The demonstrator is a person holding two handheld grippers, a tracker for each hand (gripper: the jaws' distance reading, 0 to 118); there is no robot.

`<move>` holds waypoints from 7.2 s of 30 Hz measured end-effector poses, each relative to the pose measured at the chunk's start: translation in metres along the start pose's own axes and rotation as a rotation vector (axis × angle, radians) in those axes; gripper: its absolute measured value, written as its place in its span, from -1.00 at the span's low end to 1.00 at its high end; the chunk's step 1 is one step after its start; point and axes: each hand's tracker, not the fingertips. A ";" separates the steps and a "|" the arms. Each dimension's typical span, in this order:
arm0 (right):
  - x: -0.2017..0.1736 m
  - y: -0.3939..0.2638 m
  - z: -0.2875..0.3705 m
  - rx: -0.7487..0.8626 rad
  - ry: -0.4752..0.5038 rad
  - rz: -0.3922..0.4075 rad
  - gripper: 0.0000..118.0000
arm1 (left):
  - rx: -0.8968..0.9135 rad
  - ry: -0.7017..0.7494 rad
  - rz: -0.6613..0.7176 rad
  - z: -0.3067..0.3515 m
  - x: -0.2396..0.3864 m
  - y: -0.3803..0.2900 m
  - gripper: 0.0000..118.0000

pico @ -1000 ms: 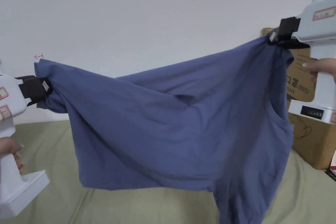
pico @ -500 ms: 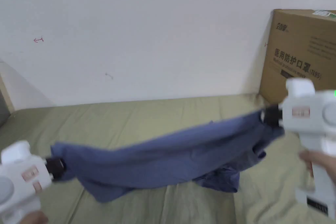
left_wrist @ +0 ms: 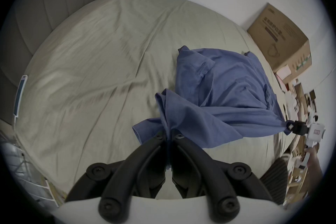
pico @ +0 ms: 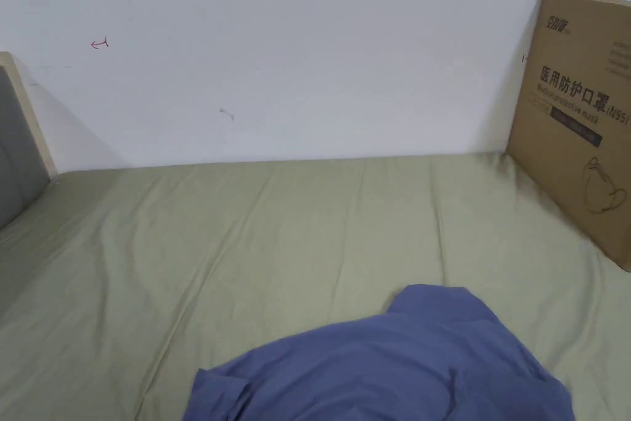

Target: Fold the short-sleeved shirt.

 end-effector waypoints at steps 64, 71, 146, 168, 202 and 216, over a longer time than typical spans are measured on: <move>-0.062 0.083 0.009 0.461 0.188 -0.115 -0.97 | 0.068 -0.188 -0.142 -0.042 0.035 0.081 -0.88; -0.043 0.196 -0.086 0.124 0.131 -0.029 -0.57 | 0.003 -0.193 -0.151 -0.054 0.022 0.098 -0.88; -0.044 0.452 0.052 0.749 -0.117 -0.030 -0.97 | 0.605 -0.018 -0.172 0.036 0.123 0.412 -0.92; 0.029 -0.020 -0.026 -0.165 0.022 0.026 -0.97 | -0.187 -0.078 -0.413 -0.022 0.001 0.006 -0.92; -0.097 -0.006 0.113 0.847 0.064 -0.108 -0.99 | 0.899 -0.088 -0.153 0.158 0.092 -0.015 -0.99; -0.073 -0.011 0.081 0.508 0.133 -0.159 -0.99 | -0.155 -0.012 -0.101 0.029 0.013 -0.017 0.95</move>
